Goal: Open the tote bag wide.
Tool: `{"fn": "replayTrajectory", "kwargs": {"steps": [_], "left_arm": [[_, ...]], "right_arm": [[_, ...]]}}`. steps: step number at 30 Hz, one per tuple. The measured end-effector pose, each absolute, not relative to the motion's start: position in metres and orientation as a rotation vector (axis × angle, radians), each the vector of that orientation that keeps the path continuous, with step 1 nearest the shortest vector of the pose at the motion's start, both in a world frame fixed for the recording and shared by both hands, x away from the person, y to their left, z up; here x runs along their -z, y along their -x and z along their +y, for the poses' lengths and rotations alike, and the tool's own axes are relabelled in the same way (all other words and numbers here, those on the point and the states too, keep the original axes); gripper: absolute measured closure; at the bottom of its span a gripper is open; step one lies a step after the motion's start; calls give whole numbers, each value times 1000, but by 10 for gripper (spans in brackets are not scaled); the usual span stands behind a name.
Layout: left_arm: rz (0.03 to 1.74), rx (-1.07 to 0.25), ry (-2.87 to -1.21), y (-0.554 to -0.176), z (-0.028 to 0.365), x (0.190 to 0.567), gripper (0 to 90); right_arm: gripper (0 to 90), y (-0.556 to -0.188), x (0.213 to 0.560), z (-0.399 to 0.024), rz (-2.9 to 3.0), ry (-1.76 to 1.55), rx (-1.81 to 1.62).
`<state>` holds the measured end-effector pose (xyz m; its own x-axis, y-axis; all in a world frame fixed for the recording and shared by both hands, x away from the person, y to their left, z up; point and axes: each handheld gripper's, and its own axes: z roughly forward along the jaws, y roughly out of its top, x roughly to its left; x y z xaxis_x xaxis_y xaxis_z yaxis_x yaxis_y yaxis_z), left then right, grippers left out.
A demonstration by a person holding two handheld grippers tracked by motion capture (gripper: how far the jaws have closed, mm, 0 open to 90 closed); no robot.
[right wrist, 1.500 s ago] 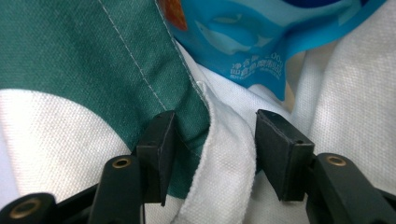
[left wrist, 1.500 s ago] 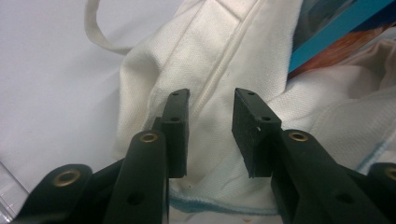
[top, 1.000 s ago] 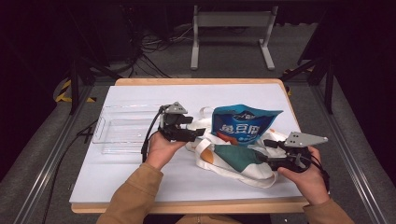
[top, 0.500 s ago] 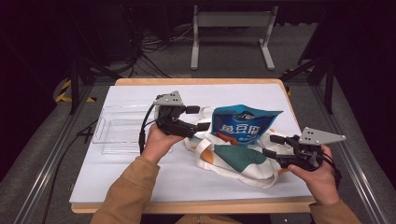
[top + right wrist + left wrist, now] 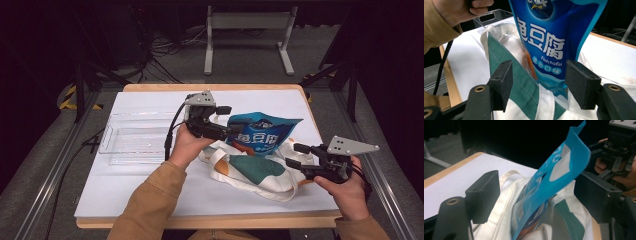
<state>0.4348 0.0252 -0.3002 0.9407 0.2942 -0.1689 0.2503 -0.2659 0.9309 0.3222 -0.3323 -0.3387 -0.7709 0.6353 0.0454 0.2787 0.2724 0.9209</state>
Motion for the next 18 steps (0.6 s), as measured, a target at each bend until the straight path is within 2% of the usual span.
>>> {"fn": "replayTrajectory", "kwargs": {"steps": [12, 16, 18], "left_arm": [[415, 4, -1768, -439, 9, 321, 259], [406, -32, -1779, -439, 5, 325, 275], [408, -78, -1806, -436, 3, 325, 316]], "right_arm": [[395, -322, 339, -335, 2205, -839, -1536], [395, -322, 339, -335, 2210, -841, -1534], [395, -323, 340, -335, 2212, -842, -1534]]}}
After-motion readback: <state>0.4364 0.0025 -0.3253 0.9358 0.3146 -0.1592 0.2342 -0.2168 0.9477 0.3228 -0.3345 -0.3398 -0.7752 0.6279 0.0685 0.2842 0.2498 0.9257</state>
